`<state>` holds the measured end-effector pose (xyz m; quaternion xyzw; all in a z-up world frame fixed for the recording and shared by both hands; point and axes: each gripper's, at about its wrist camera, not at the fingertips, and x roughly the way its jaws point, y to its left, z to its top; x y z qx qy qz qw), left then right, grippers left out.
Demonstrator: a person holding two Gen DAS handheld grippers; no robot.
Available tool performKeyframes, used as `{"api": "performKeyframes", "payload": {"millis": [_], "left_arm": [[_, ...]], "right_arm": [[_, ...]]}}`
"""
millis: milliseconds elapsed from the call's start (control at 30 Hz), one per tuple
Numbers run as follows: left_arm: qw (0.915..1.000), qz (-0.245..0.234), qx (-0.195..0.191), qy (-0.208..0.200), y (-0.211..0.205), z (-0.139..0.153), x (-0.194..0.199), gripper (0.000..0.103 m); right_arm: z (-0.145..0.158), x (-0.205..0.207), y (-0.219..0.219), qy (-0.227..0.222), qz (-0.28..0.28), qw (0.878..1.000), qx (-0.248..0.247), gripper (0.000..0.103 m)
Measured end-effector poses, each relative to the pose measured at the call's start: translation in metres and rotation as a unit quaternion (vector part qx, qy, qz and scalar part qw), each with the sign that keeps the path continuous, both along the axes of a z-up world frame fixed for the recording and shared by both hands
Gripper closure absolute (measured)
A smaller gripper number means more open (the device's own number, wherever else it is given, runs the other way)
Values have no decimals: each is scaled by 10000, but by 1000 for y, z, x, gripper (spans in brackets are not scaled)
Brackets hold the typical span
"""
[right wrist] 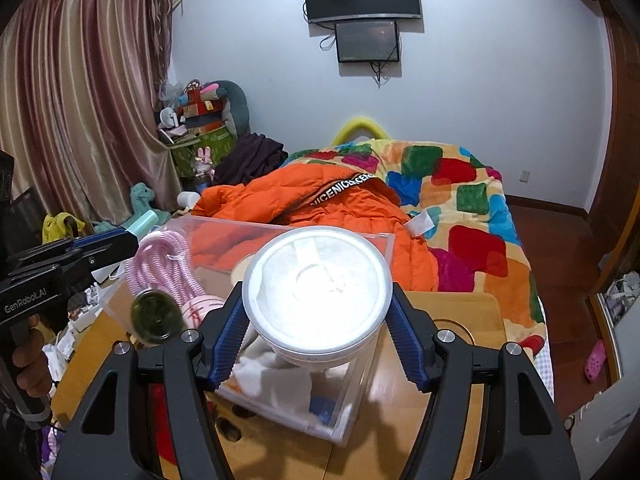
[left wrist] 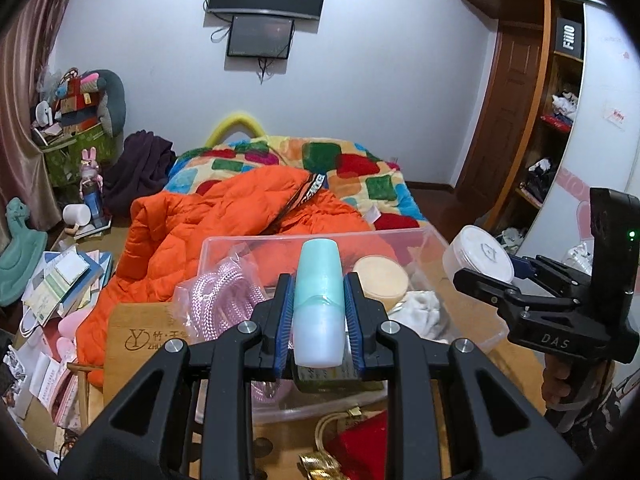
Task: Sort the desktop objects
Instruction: 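Lift and carry the mint tube and white container over the box, then lower the mint tube and white container into the box, opening both tools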
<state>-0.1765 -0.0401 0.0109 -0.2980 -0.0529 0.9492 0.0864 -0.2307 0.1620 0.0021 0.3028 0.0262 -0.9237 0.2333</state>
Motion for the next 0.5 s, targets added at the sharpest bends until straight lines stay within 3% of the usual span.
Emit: {"api": "performKeyframes", "payload": {"millis": [300, 500], "left_arm": [[9989, -32, 38, -458, 7, -21, -29, 79], [9985, -38, -45, -553, 12, -25, -36, 79]], "right_arm": [[-13, -18, -10, -36, 56, 9998, 202, 41], [-16, -25, -20, 9, 191, 9991, 383, 41]]}}
